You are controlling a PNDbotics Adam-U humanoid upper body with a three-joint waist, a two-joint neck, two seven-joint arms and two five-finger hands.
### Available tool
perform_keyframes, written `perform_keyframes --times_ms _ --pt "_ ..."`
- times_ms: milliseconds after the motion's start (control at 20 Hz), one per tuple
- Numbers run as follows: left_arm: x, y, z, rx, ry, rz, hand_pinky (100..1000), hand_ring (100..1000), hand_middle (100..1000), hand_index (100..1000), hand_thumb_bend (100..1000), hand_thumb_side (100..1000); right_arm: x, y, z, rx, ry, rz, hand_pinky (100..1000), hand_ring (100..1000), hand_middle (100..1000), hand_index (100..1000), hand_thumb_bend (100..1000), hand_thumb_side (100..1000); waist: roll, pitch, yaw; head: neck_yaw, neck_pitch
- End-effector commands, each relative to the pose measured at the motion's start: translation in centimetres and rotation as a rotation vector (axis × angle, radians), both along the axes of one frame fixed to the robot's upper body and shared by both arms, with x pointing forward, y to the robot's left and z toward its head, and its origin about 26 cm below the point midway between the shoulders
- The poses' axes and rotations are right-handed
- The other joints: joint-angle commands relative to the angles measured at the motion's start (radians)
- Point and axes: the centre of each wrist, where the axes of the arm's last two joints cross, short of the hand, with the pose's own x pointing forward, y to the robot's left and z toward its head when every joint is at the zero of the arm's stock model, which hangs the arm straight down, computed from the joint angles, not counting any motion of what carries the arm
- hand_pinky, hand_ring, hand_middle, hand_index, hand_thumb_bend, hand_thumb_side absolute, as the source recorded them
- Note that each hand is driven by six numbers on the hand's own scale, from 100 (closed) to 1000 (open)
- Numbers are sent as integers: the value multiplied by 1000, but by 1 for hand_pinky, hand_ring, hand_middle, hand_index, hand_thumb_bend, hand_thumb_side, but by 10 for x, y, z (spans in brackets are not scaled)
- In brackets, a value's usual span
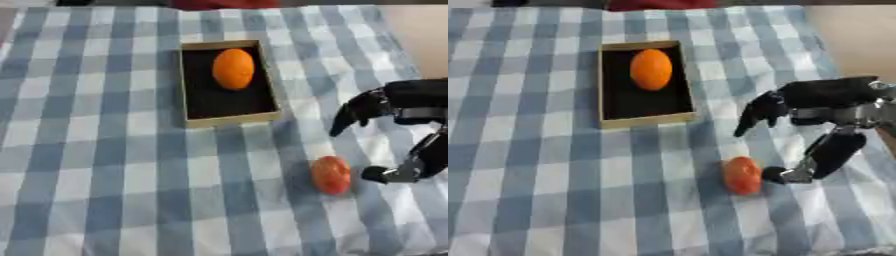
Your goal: Pick up objects on the table and place them in the box.
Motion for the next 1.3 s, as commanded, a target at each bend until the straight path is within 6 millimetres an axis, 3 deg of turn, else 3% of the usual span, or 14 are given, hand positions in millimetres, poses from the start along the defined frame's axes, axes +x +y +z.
perform_keyframes --times_ms 50,650,1300 --pt "-3 3 9 27 -28 11 847 836 738 835 144 713 -2 2 8 -40 -49 -1 627 777 746 845 369 449 2 -17 -1 0 5" --pt "-3 1 9 19 -29 0 847 837 738 835 142 715 -1 14 -9 -94 -154 -42 611 746 691 832 500 374 7 -10 11 -9 5" --pt "-2 1 10 20 -30 -5 847 837 739 836 141 706 4 10 -31 -124 -148 -85 589 730 664 766 506 377 14 -5 14 -14 5"
